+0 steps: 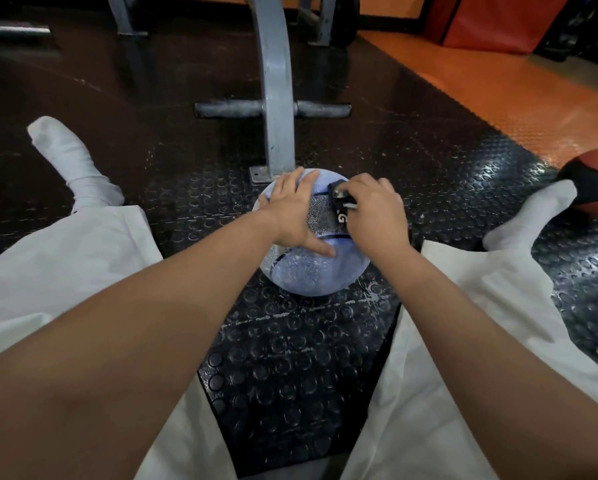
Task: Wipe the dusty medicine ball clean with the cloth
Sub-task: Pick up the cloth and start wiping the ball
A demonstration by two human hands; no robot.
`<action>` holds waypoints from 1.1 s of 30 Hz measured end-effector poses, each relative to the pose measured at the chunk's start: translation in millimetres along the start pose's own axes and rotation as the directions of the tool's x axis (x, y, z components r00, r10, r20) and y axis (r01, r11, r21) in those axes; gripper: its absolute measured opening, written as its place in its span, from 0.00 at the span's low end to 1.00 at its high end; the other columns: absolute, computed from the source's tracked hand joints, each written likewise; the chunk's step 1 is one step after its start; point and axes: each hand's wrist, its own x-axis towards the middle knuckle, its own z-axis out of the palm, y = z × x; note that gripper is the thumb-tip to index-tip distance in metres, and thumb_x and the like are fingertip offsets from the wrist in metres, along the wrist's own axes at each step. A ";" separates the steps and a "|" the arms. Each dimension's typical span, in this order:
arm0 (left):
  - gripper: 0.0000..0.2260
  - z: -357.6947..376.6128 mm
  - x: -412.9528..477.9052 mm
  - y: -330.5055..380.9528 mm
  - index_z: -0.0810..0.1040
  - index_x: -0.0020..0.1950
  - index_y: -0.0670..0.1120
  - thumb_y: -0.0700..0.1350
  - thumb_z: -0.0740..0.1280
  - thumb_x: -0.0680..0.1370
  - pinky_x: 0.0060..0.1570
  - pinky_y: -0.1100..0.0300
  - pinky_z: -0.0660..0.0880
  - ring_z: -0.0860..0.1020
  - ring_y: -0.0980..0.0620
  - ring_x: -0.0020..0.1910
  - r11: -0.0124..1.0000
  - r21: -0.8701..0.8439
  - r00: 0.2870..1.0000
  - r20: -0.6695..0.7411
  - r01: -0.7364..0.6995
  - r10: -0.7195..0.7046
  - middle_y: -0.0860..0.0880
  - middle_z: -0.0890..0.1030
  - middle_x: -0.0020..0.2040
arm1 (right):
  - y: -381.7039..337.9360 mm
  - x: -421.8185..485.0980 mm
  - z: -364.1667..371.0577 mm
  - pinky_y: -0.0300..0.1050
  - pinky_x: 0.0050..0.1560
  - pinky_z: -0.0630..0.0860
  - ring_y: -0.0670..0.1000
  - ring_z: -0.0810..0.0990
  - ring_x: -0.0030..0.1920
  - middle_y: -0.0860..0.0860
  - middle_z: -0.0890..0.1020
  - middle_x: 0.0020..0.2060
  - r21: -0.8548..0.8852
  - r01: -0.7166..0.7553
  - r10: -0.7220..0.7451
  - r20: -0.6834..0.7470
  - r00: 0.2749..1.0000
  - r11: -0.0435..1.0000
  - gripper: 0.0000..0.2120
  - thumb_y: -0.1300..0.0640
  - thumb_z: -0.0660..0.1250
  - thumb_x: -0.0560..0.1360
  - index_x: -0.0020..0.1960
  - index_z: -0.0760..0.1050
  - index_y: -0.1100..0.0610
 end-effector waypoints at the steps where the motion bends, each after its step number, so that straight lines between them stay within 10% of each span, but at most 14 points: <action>1: 0.63 -0.1 1.6 -1.8 0.39 0.79 0.50 0.64 0.78 0.60 0.76 0.41 0.46 0.39 0.46 0.78 1.000 -0.002 1.000 -0.002 -0.005 0.005 0.49 0.39 0.80 | -6.6 -2.5 1.9 0.53 0.49 0.68 0.61 0.73 0.53 0.53 0.79 0.55 -0.007 0.043 -0.043 -0.002 0.999 0.999 0.18 0.68 0.61 0.71 0.58 0.79 0.57; 5: 0.64 0.5 2.7 -14.9 0.40 0.80 0.49 0.63 0.79 0.59 0.76 0.43 0.48 0.40 0.47 0.78 0.999 -0.037 0.999 -0.015 -0.029 0.029 0.47 0.41 0.80 | -17.0 -9.2 7.2 0.49 0.44 0.64 0.60 0.75 0.48 0.52 0.81 0.49 -0.015 0.271 -0.270 0.042 0.962 0.962 0.15 0.63 0.62 0.67 0.51 0.81 0.57; 12: 0.61 -2.6 -4.2 -12.1 0.39 0.80 0.50 0.62 0.78 0.62 0.77 0.47 0.45 0.39 0.46 0.78 0.999 -0.051 1.000 -0.020 0.000 -0.001 0.48 0.40 0.80 | 1.8 11.8 2.7 0.55 0.53 0.71 0.61 0.72 0.55 0.55 0.78 0.56 0.110 -0.169 0.170 0.008 0.985 0.979 0.20 0.70 0.58 0.73 0.60 0.78 0.57; 19: 0.63 -1.9 -4.0 -17.9 0.38 0.79 0.48 0.62 0.79 0.61 0.76 0.42 0.47 0.38 0.47 0.78 0.999 -0.047 1.000 -0.005 -0.010 0.010 0.47 0.39 0.79 | -26.6 -5.5 0.0 0.51 0.55 0.65 0.56 0.70 0.58 0.49 0.76 0.59 0.002 0.166 -0.165 0.140 0.976 0.986 0.19 0.64 0.64 0.73 0.63 0.76 0.54; 25: 0.62 5.1 -7.7 -7.5 0.39 0.79 0.50 0.62 0.79 0.61 0.75 0.39 0.47 0.37 0.47 0.78 1.000 -0.021 1.000 -0.018 0.004 -0.004 0.48 0.38 0.79 | 0.2 7.4 4.7 0.56 0.54 0.71 0.59 0.71 0.53 0.53 0.78 0.56 0.121 -0.160 0.163 -0.014 0.987 0.980 0.20 0.70 0.58 0.73 0.60 0.78 0.56; 33: 0.60 -1.9 5.1 -9.1 0.40 0.80 0.50 0.56 0.80 0.63 0.75 0.40 0.48 0.40 0.46 0.78 1.000 -0.015 1.000 -0.005 -0.002 0.002 0.47 0.40 0.80 | -18.4 -30.0 14.2 0.53 0.40 0.72 0.60 0.75 0.42 0.53 0.80 0.44 0.097 0.203 -0.204 0.010 0.979 0.974 0.12 0.63 0.73 0.65 0.48 0.81 0.58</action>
